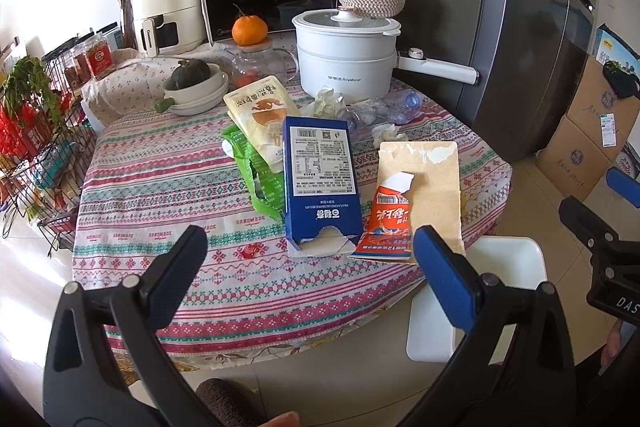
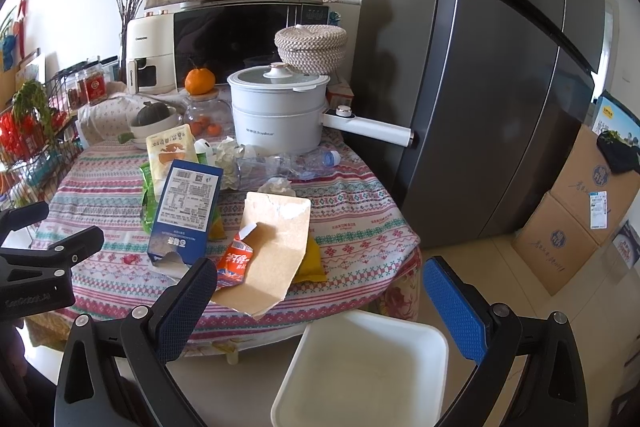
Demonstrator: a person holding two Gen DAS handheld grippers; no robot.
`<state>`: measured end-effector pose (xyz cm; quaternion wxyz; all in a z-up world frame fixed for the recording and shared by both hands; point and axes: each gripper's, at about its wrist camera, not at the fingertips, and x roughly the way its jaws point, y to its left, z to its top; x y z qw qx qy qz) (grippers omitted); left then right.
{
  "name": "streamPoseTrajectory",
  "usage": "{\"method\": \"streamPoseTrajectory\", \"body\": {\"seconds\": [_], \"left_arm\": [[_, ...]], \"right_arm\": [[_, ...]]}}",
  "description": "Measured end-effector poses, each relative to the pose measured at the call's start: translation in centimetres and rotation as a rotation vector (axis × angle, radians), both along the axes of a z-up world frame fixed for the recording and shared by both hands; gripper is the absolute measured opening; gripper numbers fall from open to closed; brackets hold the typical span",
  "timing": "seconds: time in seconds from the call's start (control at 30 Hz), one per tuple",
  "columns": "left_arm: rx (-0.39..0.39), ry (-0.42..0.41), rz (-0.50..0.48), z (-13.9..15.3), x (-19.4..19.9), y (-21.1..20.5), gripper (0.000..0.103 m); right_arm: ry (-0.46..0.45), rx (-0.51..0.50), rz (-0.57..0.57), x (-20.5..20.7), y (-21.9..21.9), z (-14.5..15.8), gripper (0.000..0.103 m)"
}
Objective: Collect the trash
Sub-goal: 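Grasp the blue tissue box with the left gripper while the right gripper grasps the brown paper bag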
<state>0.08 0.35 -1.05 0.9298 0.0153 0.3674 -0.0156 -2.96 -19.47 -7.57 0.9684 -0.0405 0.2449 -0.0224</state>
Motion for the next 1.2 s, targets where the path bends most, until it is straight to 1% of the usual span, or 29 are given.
{"method": "streamPoseTrajectory", "body": {"seconds": [0.13, 0.2, 0.27, 0.33, 0.43, 0.53, 0.6, 0.67, 0.73, 0.77, 0.8, 0.83, 0.87, 0.9, 0.93, 1.03, 1.07, 1.13, 1.2], "left_arm": [[0.010, 0.006, 0.005, -0.1, 0.5, 0.0, 0.102], [0.032, 0.012, 0.006, -0.2, 0.9, 0.1, 0.102], [0.051, 0.039, 0.003, -0.3, 1.7, 0.1, 0.102], [0.041, 0.051, -0.003, -0.3, 2.4, 0.4, 0.102], [-0.007, 0.115, -0.033, -0.5, 4.2, 1.2, 0.102], [-0.051, 0.178, -0.046, -1.3, 6.1, 1.9, 0.102], [-0.089, 0.211, -0.060, -2.1, 7.5, 2.2, 0.102], [-0.153, 0.258, -0.078, -3.4, 9.2, 2.7, 0.102], [-0.219, 0.284, -0.097, -4.8, 10.7, 3.3, 0.101], [-0.260, 0.281, -0.118, -5.6, 11.5, 3.5, 0.096], [-0.282, 0.283, -0.135, -6.5, 12.3, 3.7, 0.095], [-0.275, 0.297, -0.135, -7.3, 13.2, 3.7, 0.094], [-0.263, 0.315, -0.127, -8.3, 13.9, 3.8, 0.092], [-0.267, 0.332, -0.128, -9.1, 14.5, 3.9, 0.091], [-0.273, 0.355, -0.124, -10.0, 15.0, 3.9, 0.091], [-0.315, 0.397, -0.118, -11.4, 15.9, 4.0, 0.089], [-0.331, 0.408, -0.112, -11.8, 16.2, 4.0, 0.087], [-0.373, 0.436, -0.104, -12.4, 16.5, 3.9, 0.084], [-0.412, 0.468, -0.097, -13.1, 16.8, 3.8, 0.072]], "right_arm": [[0.005, -0.003, 0.004, 0.1, 0.1, 0.0, 0.103], [0.013, -0.003, 0.012, 0.2, 0.2, 0.0, 0.103], [0.030, -0.007, 0.024, 0.6, 0.3, -0.1, 0.103], [0.062, -0.026, 0.041, 1.2, 0.6, 0.0, 0.103], [0.093, -0.037, 0.073, 1.9, 0.8, 0.4, 0.103], [0.120, -0.024, 0.092, 3.1, 0.5, 1.1, 0.103], [0.166, -0.006, 0.101, 4.5, 0.1, 1.2, 0.103], [0.211, 0.032, 0.108, 5.9, -0.4, 0.9, 0.103], [0.235, 0.085, 0.115, 7.2, -1.0, 0.1, 0.103], [0.237, 0.118, 0.127, 7.7, -1.3, -0.4, 0.103], [0.248, 0.156, 0.152, 8.2, -1.5, -1.2, 0.103], [0.279, 0.192, 0.179, 8.8, -1.7, -2.0, 0.103], [0.329, 0.218, 0.198, 9.5, -1.8, -2.8, 0.103], [0.380, 0.242, 0.219, 10.3, -1.8, -3.6, 0.103], [0.412, 0.268, 0.234, 11.1, -2.0, -4.3, 0.103], [0.464, 0.328, 0.217, 12.6, -2.6, -5.5, 0.103], [0.473, 0.339, 0.211, 12.9, -2.9, -5.6, 0.103], [0.480, 0.330, 0.186, 13.4, -3.2, -6.0, 0.103], [0.487, 0.317, 0.172, 13.9, -3.5, -6.3, 0.103]]}}
